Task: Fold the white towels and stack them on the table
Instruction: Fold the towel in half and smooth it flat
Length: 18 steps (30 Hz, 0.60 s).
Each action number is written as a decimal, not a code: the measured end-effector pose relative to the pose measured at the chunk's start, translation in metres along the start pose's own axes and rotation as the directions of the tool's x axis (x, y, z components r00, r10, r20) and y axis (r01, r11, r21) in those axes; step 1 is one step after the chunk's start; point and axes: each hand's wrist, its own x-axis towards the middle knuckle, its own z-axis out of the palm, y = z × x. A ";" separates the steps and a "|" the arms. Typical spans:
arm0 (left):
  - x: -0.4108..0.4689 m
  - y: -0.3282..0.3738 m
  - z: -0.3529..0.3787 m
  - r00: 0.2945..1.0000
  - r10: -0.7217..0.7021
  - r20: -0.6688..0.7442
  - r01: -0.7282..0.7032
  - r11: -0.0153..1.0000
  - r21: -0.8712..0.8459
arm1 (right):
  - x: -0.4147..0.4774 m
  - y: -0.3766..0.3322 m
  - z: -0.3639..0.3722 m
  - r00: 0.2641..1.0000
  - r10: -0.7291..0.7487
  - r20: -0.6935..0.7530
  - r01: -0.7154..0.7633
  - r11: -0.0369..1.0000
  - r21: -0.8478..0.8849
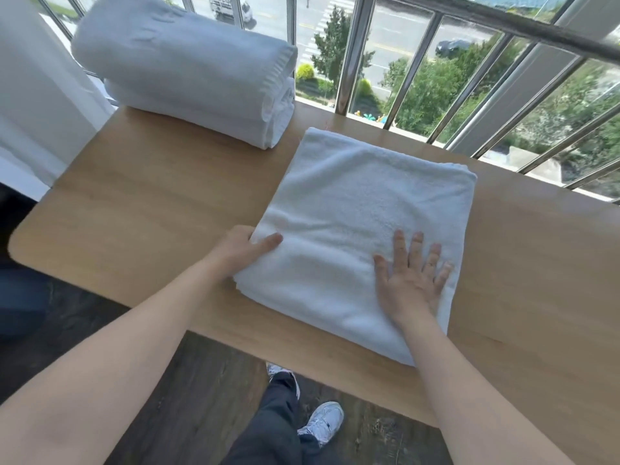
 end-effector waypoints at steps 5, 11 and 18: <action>-0.007 -0.017 0.006 0.991 0.003 -0.136 -0.008 0.999 -0.037 | -0.001 0.002 0.001 1.000 -0.028 0.002 0.028 1.000 -0.005; -0.018 -0.026 0.006 0.993 -0.008 -0.116 0.019 0.995 0.096 | -0.002 0.003 0.000 0.999 -0.039 -0.006 0.039 0.999 -0.003; -0.048 -0.035 0.052 0.908 0.113 -0.403 -0.025 0.976 0.217 | 0.001 0.021 -0.007 0.994 -0.080 -0.074 0.079 0.997 -0.019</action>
